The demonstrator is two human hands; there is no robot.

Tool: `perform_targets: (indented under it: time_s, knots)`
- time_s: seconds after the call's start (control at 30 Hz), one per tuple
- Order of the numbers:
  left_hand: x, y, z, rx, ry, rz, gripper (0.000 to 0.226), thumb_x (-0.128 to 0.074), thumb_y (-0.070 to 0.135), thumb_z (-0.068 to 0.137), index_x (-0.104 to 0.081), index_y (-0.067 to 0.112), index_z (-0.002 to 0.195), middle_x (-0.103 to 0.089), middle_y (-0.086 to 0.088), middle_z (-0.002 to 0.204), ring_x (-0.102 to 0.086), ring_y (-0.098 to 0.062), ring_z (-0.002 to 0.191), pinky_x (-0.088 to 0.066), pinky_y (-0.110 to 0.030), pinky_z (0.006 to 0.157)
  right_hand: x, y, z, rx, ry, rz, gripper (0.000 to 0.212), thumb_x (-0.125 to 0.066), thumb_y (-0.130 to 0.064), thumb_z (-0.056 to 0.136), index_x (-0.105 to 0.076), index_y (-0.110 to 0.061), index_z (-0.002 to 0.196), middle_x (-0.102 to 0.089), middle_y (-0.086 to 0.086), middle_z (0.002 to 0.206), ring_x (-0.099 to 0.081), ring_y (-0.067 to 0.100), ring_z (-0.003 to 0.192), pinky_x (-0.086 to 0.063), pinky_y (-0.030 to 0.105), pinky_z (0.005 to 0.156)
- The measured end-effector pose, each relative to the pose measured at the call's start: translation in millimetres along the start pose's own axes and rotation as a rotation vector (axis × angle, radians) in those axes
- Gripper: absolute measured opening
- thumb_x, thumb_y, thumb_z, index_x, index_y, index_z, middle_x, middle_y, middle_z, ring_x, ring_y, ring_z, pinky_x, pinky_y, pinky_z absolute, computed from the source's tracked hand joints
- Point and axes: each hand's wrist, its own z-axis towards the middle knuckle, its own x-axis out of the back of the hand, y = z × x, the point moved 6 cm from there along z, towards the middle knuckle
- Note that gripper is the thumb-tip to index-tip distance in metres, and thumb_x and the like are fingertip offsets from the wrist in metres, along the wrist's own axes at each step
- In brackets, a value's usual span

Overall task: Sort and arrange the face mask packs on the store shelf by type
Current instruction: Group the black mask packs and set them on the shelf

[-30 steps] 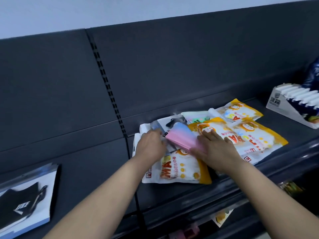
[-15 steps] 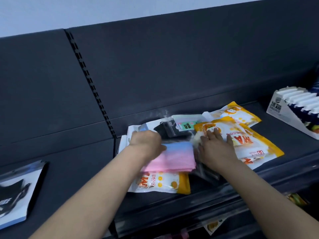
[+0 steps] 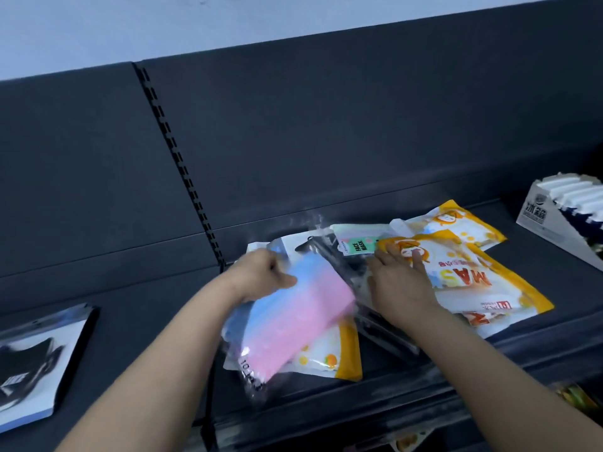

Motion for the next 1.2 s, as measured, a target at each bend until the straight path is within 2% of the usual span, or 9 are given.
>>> perform_targets:
  time_s: [0.17,0.3,0.43,0.53,0.67,0.8,0.93,1.07,1.2]
  knots:
    - [54,-33,-30,0.073,0.489,-0.251,0.030,-0.060,0.033,0.092,-0.045,0.012,0.079,-0.050,0.000,0.069,-0.046,-0.022,0.066,-0.034,-0.032,0.061,-12,-19,27,-0.007,-0.134,0.013,0.052,-0.032,-0.033,0.100,-0.021,-0.018,0.149,-0.016,0.018,0.156,-0.008,0.035,0.145,-0.010,0.049,0.116]
    - [72,-56,-50,0.148,0.683,-0.292,0.026,-0.056,0.035,0.093,-0.049,0.011,0.086,-0.054,0.001,0.075,-0.051,-0.023,0.073,-0.035,-0.032,0.063,-14,-45,23,-0.003,-0.180,-0.057,0.049,-0.041,-0.025,0.094,-0.032,-0.015,0.141,-0.043,0.018,0.137,-0.039,0.036,0.125,-0.038,0.043,0.099]
    - [70,-75,-61,0.189,0.701,-0.317,0.026,-0.057,0.033,0.093,-0.048,0.011,0.083,-0.054,0.000,0.072,-0.050,-0.021,0.067,-0.032,-0.031,0.055,-1,-93,15,0.195,-0.070,0.174,0.060,-0.044,-0.004,0.085,-0.040,-0.026,0.141,-0.054,0.011,0.128,-0.047,0.030,0.118,-0.041,0.037,0.091]
    - [72,-84,-68,0.237,0.722,-0.322,0.026,-0.056,0.031,0.094,-0.047,0.010,0.081,-0.052,0.001,0.070,-0.047,-0.017,0.063,-0.031,-0.030,0.053,5,-105,28,0.276,0.043,0.117,0.063,-0.047,-0.003,0.083,-0.040,-0.024,0.142,-0.049,0.005,0.140,-0.039,0.024,0.131,-0.034,0.036,0.103]
    - [78,-94,-74,0.260,0.719,-0.284,0.024,-0.056,0.031,0.093,-0.049,0.010,0.083,-0.053,0.001,0.071,-0.051,-0.024,0.072,-0.036,-0.032,0.063,-12,-91,41,0.198,-0.087,0.047,0.042,-0.042,-0.012,0.091,-0.047,-0.017,0.133,-0.048,0.006,0.138,-0.044,0.028,0.126,-0.040,0.038,0.099]
    - [73,-98,-78,0.266,0.710,-0.311,0.023,-0.057,0.032,0.092,-0.050,0.012,0.086,-0.056,0.001,0.075,-0.054,-0.026,0.076,-0.041,-0.033,0.067,2,-80,39,0.141,0.016,0.369,0.050,-0.041,-0.004,0.090,-0.044,-0.018,0.138,-0.049,0.009,0.141,-0.046,0.026,0.128,-0.040,0.034,0.101]
    - [65,-96,-77,0.257,0.672,-0.374,0.022,-0.058,0.032,0.092,-0.049,0.014,0.082,-0.056,0.000,0.074,-0.052,-0.023,0.071,-0.042,-0.034,0.067,-1,-58,28,-0.024,-0.115,0.228,0.064,-0.042,-0.041,0.095,-0.018,-0.016,0.149,-0.021,0.012,0.154,-0.032,0.034,0.137,-0.038,0.045,0.104]
    - [57,-98,-71,0.308,0.599,-0.644,0.014,-0.058,0.019,0.091,-0.049,0.012,0.083,-0.062,-0.009,0.080,-0.057,-0.024,0.067,-0.049,-0.036,0.065,-1,-43,7,-0.047,-0.183,0.266,0.069,-0.040,-0.047,0.093,-0.010,-0.021,0.149,-0.029,0.007,0.151,-0.040,0.031,0.131,-0.043,0.042,0.096]
    - [46,-91,-69,0.307,0.498,-0.803,0.006,-0.051,0.004,0.094,-0.050,0.007,0.088,-0.059,-0.007,0.070,-0.052,-0.012,0.044,-0.039,-0.018,0.041,-13,-33,-8,-0.062,-0.262,0.253,0.077,-0.049,-0.052,0.088,-0.011,-0.026,0.149,-0.040,0.003,0.147,-0.043,0.026,0.130,-0.044,0.040,0.094]
